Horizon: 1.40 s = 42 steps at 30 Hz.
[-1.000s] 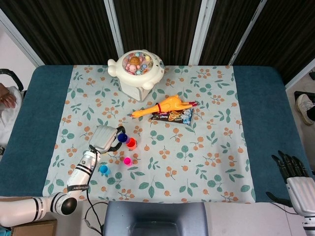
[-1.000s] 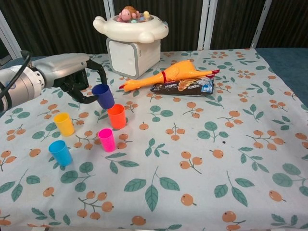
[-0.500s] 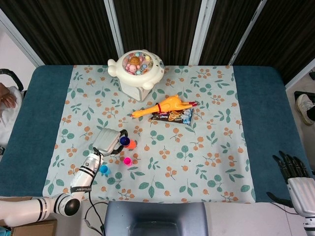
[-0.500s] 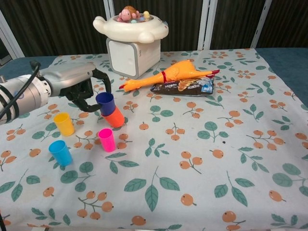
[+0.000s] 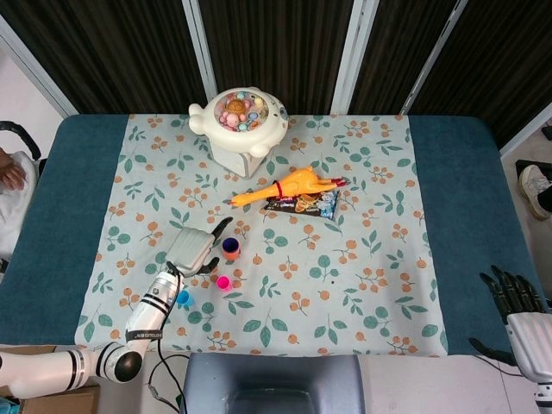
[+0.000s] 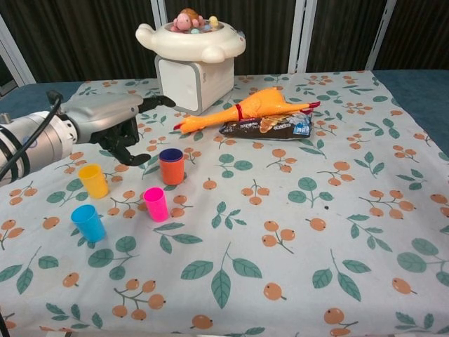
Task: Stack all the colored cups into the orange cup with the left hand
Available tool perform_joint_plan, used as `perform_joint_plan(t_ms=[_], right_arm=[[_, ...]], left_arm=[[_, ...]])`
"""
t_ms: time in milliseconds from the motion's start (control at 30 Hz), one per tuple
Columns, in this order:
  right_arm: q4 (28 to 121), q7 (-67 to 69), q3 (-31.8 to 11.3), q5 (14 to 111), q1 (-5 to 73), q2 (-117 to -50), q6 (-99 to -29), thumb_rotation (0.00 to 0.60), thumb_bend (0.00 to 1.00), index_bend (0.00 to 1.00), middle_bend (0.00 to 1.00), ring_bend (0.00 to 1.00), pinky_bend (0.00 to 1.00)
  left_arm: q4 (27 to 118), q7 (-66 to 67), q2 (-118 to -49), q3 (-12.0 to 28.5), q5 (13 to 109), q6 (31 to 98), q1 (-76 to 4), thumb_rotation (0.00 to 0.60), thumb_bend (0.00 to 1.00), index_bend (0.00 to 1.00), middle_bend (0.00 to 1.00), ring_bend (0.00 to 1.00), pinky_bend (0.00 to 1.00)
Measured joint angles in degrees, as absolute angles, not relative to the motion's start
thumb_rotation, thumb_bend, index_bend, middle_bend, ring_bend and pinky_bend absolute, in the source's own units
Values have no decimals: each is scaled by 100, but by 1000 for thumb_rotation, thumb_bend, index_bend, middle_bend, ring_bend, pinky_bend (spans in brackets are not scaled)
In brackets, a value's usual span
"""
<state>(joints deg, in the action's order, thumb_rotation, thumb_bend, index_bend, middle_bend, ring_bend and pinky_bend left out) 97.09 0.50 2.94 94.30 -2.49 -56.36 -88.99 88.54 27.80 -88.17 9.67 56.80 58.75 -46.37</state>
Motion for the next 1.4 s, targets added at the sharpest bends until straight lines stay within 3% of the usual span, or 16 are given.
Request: perform_joint_plan(t_ms=[200,500,933,1400], right_arm=[[9699,42,302,9443,-243,-5638,-8879,600,213,0,0,0,0],[9724,-107,335,9493,-227,-5689,-8813,600,213,0,0,0,0],[9702,-43,345,9549,-267,-5687,-8915,600,213,0,0,0,0],[9709,-62,335,9531,-266,-5687,-8904,600,213,0,0,0,0]], left_arm=[[9064,2797,-8563,846,5872,5978,-4526,600,339,27,1000,1000,1000],[9251,2090,-7813,224,6739,6277,-3865,600,332,112,1000,1000,1000],[7754,1336,-8362,56,7067,6040,-3547,600,332,289,1000,1000,1000],[7338,1114,-8647,204,7313,5975,-3465,600,322,468,1000,1000,1000]])
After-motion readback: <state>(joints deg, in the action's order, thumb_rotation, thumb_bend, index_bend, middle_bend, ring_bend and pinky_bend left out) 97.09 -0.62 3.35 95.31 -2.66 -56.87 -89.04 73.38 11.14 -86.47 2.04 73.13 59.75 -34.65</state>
